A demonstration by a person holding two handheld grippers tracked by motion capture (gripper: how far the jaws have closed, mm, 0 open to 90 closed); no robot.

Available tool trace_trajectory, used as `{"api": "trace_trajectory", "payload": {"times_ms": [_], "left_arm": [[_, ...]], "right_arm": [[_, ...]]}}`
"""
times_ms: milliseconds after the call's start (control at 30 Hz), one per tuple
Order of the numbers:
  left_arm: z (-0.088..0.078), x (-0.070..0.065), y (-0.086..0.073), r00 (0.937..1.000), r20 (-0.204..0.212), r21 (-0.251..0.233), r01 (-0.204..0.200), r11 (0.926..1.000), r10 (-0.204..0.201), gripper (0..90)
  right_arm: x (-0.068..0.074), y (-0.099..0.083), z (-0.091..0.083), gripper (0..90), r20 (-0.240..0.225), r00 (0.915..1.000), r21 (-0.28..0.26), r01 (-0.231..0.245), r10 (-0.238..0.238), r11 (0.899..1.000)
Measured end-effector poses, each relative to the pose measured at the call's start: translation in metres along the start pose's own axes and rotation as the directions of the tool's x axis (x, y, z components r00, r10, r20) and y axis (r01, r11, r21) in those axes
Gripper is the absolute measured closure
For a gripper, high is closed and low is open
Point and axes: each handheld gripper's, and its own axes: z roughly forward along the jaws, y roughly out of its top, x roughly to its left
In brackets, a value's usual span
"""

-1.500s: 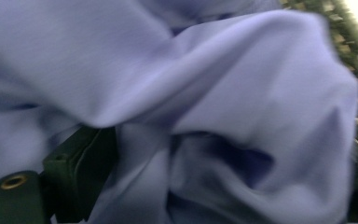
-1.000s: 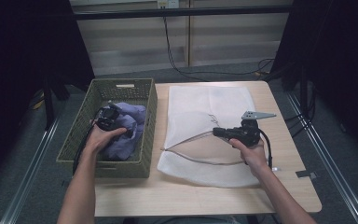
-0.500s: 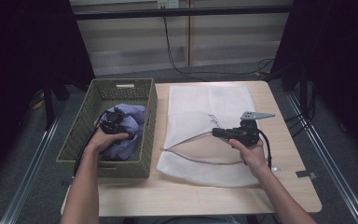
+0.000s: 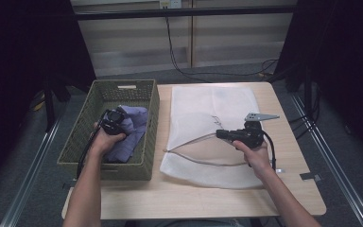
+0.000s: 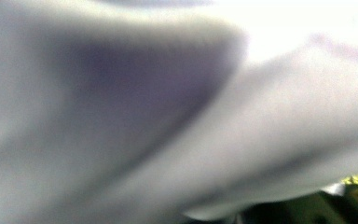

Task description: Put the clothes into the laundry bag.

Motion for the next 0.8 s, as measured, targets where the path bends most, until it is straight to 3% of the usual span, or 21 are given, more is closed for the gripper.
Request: {"api": "trace_trajectory", "payload": {"times_ms": [100,133,200,267,300,367,467,500,533,600,700,733,767,800], "left_arm": [[-0.003,0.006,-0.001,0.9991,0.039,-0.019,0.016,0.9997,-0.016,80.3],[-0.005,0.006,-0.002,0.9972,0.060,-0.040,0.046,0.9981,-0.044,80.3],[-0.011,0.008,-0.002,0.9957,0.081,-0.064,0.051,0.9967,-0.046,81.0],[-0.019,0.009,-0.004,0.9932,0.094,-0.124,0.080,0.9891,-0.069,81.3],[-0.024,0.010,-0.005,0.9898,0.122,-0.154,0.092,0.9837,-0.074,81.3],[-0.033,0.010,-0.007,0.9889,0.131,-0.202,0.095,0.9748,-0.069,81.4],[-0.043,0.010,-0.013,0.9847,0.157,-0.276,0.116,0.9540,-0.074,81.5],[-0.045,0.010,-0.015,0.9859,0.150,-0.298,0.118,0.9473,-0.075,81.4],[-0.048,0.009,-0.017,0.9822,0.165,-0.322,0.139,0.9365,-0.089,81.4],[-0.053,0.009,-0.021,0.9858,0.152,-0.353,0.122,0.9278,-0.071,81.4],[-0.060,0.010,-0.026,0.9854,0.157,-0.403,0.125,0.9069,-0.066,81.5],[-0.063,0.010,-0.027,0.9830,0.165,-0.428,0.145,0.8919,-0.080,81.6],[-0.066,0.011,-0.028,0.9842,0.164,-0.436,0.133,0.8900,-0.067,81.6],[-0.070,0.011,-0.029,0.9821,0.173,-0.455,0.146,0.8785,-0.074,81.6]], "right_arm": [[0.000,0.000,-0.001,89.3,0.001,1.0000,-0.003,0.000,0.000,1.000],[0.000,0.000,-0.001,89.3,0.001,1.0000,-0.002,-0.001,0.001,1.000],[-0.001,0.000,-0.001,89.3,0.000,1.0000,-0.002,-0.002,0.002,1.000],[-0.001,-0.001,0.000,89.3,0.000,1.0000,-0.002,-0.007,0.007,1.000],[-0.001,-0.001,0.000,89.3,0.000,1.0000,-0.002,-0.007,0.007,1.000],[-0.001,-0.001,0.000,89.3,0.000,1.0000,-0.005,-0.009,0.009,1.000],[-0.001,-0.001,0.000,89.3,0.003,0.9999,-0.007,-0.010,0.010,1.000],[0.000,0.000,-0.001,89.3,0.006,1.0000,-0.007,-0.008,0.008,1.000],[0.000,0.000,-0.001,89.3,0.006,1.0000,-0.007,-0.008,0.008,1.000],[0.001,0.000,-0.001,89.3,0.009,0.9999,-0.007,-0.009,0.009,1.000],[0.002,0.000,-0.002,89.3,0.009,0.9999,-0.012,-0.009,0.009,1.000],[0.002,0.000,-0.003,89.3,0.012,0.9999,-0.014,-0.009,0.009,1.000],[0.002,0.000,-0.003,89.3,0.010,0.9999,-0.017,-0.006,0.006,1.000],[0.002,0.000,-0.003,89.3,0.010,0.9999,-0.017,-0.006,0.006,1.000]]}}
